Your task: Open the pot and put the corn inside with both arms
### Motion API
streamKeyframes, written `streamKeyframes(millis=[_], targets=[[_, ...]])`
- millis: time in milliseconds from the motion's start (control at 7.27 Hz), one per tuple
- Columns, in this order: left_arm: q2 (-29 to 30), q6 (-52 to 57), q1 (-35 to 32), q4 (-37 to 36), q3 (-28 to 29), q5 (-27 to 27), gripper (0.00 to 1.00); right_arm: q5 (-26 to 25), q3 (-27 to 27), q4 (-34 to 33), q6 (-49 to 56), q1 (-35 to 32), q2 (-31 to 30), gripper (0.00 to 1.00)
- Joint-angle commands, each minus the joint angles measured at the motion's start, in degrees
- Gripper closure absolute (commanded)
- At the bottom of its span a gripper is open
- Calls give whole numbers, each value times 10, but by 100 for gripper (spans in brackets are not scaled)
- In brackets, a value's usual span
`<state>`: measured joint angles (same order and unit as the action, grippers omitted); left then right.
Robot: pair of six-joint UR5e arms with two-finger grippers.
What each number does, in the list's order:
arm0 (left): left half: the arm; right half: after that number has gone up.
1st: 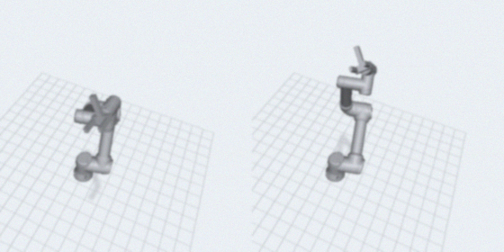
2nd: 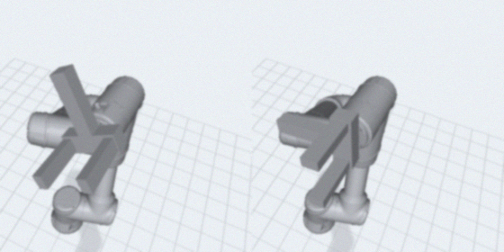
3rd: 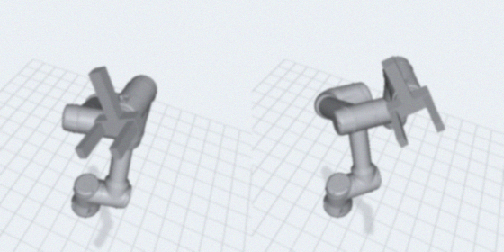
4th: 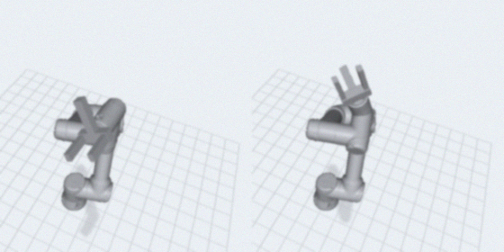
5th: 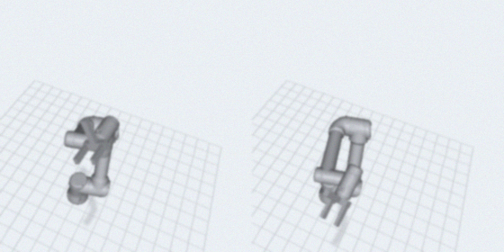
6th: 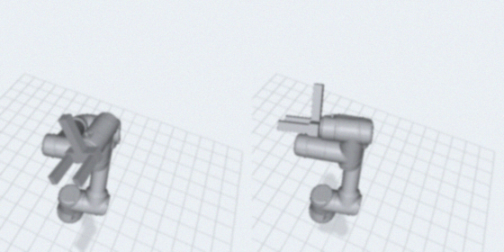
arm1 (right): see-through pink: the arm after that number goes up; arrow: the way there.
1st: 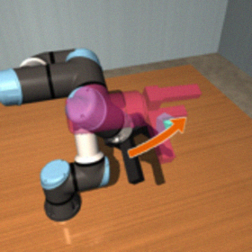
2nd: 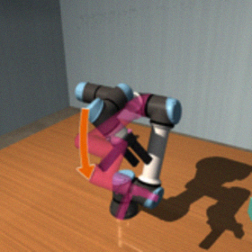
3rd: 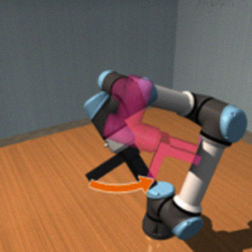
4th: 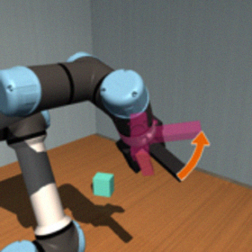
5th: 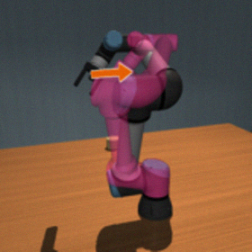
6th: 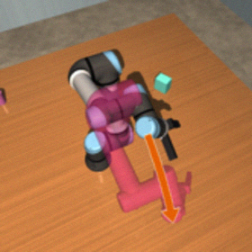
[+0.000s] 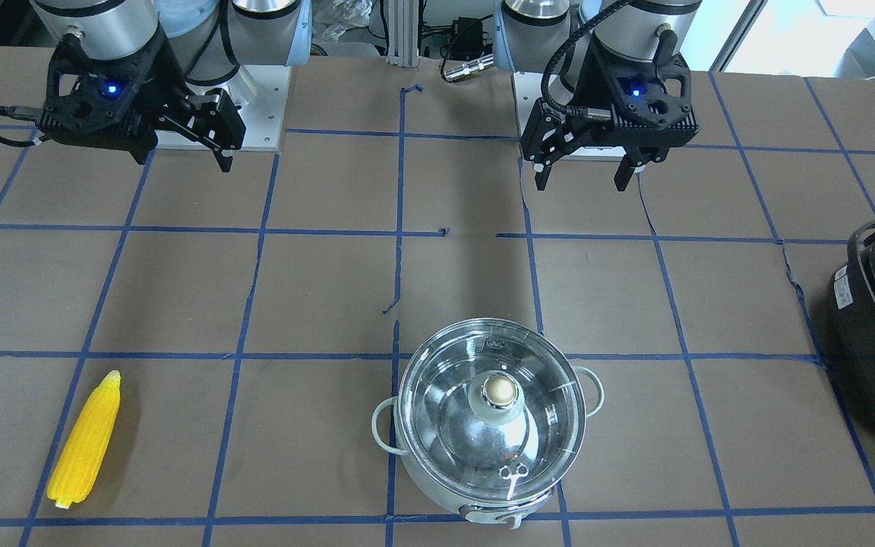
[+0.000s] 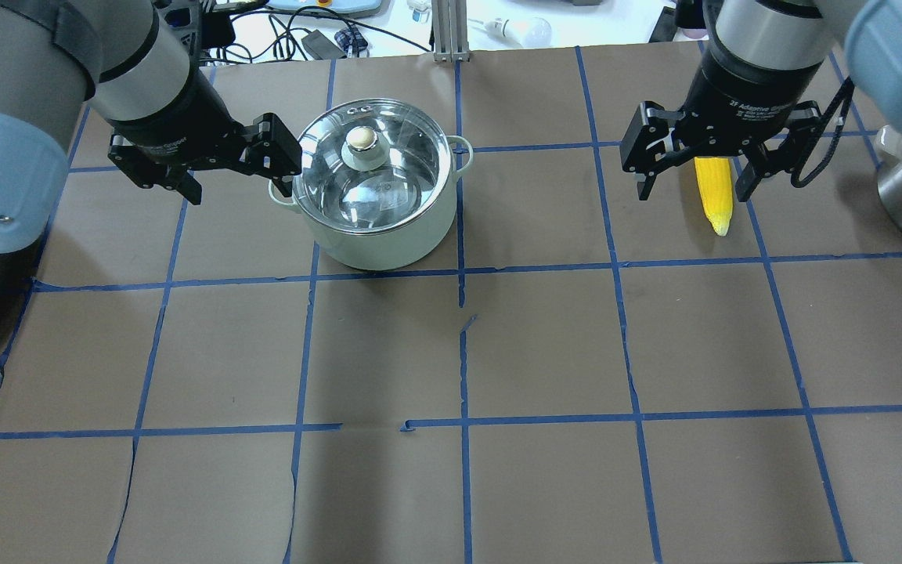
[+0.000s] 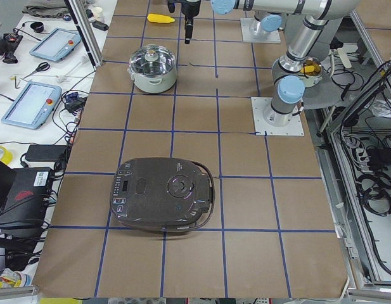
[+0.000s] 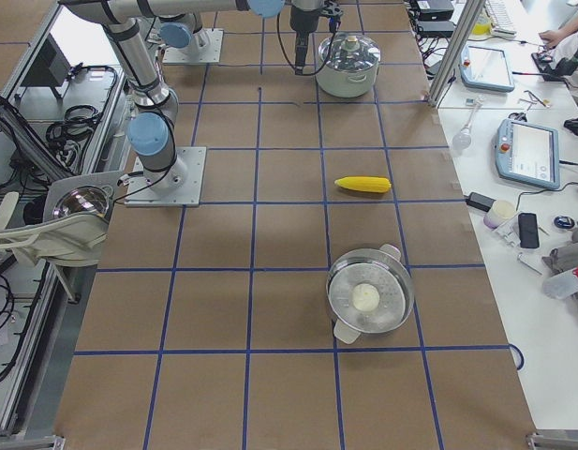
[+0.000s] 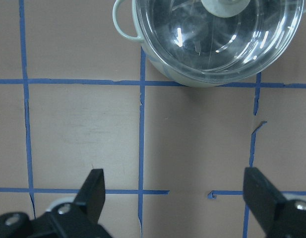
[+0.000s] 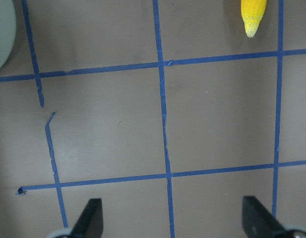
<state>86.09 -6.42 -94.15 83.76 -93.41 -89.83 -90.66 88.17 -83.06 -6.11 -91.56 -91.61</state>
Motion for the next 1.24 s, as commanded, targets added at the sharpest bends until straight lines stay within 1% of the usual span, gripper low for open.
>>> streamKeyframes(millis=[0, 688, 825, 962, 1100], targets=[[0, 0, 0, 0, 0, 0, 0, -2, 0, 0, 1, 0, -1, 0], [0, 0, 1, 3, 0, -1, 0, -6, 7, -5, 0, 4, 9, 0], [5, 1, 6, 3, 2, 3, 0, -4, 9, -51, 1, 25, 28, 0], [22, -2, 12, -4, 4, 9, 0, 3, 10, -87, 3, 59, 53, 0], [39, -2, 12, -5, 10, 4, 0, 4, 14, -102, 2, 93, 83, 0]])
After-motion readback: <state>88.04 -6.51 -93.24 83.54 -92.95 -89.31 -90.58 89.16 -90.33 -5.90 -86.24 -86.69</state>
